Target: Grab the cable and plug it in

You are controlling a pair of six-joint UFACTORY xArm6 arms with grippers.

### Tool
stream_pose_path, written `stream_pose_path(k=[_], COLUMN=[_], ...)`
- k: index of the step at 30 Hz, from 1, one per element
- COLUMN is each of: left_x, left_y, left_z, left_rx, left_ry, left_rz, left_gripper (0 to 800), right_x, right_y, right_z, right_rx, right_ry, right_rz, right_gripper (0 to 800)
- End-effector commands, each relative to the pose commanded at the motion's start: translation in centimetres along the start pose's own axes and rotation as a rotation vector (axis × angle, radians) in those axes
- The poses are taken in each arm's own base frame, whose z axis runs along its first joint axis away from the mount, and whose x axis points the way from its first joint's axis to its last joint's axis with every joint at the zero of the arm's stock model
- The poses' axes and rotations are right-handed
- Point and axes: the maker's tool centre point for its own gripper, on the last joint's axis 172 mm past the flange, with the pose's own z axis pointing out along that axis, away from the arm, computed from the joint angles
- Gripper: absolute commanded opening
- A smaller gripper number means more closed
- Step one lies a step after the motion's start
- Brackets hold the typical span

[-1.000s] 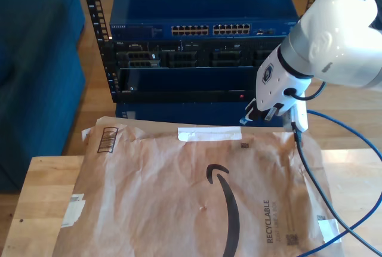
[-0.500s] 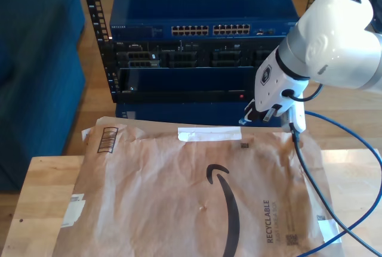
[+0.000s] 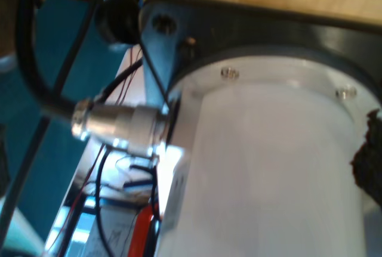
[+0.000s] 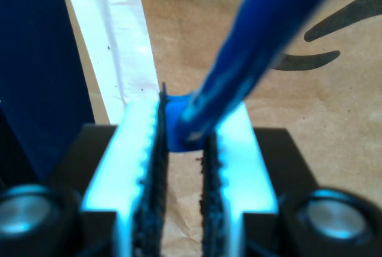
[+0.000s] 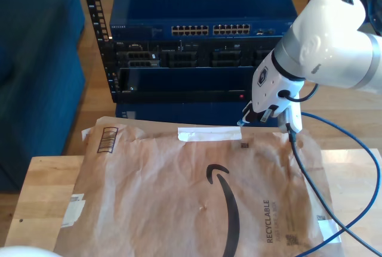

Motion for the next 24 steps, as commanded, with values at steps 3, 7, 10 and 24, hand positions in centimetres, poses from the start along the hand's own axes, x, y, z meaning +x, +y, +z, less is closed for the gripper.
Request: stream_pose_path(k=[3,7,10,24], left_x=[0.7,2.2,2.1,2.1], left_y=[0.4,1.1,0.8,0.8], left_z=[1.6,3.1,3.2,3.2], left_rx=[-0.013,-0.038,-0.052,-0.052], left_ry=[0.044,0.11,0.102,0.1], left_rz=[-0.001,0.007,-0.011,-0.012], left_gripper=[798,800,800,800], right_x=[0.2,0.5,0.9,1.5], right_y=[0.2,0.5,0.3,-2.7], right_z=[0.2,0.3,0.0,0.2], right_rx=[-0.005,-0.008,0.001,0.128], right_ry=[0.004,0.008,0.021,0.06], right_rz=[0.002,0.001,-0.012,-0.063], right_gripper=[3,3,2,0])
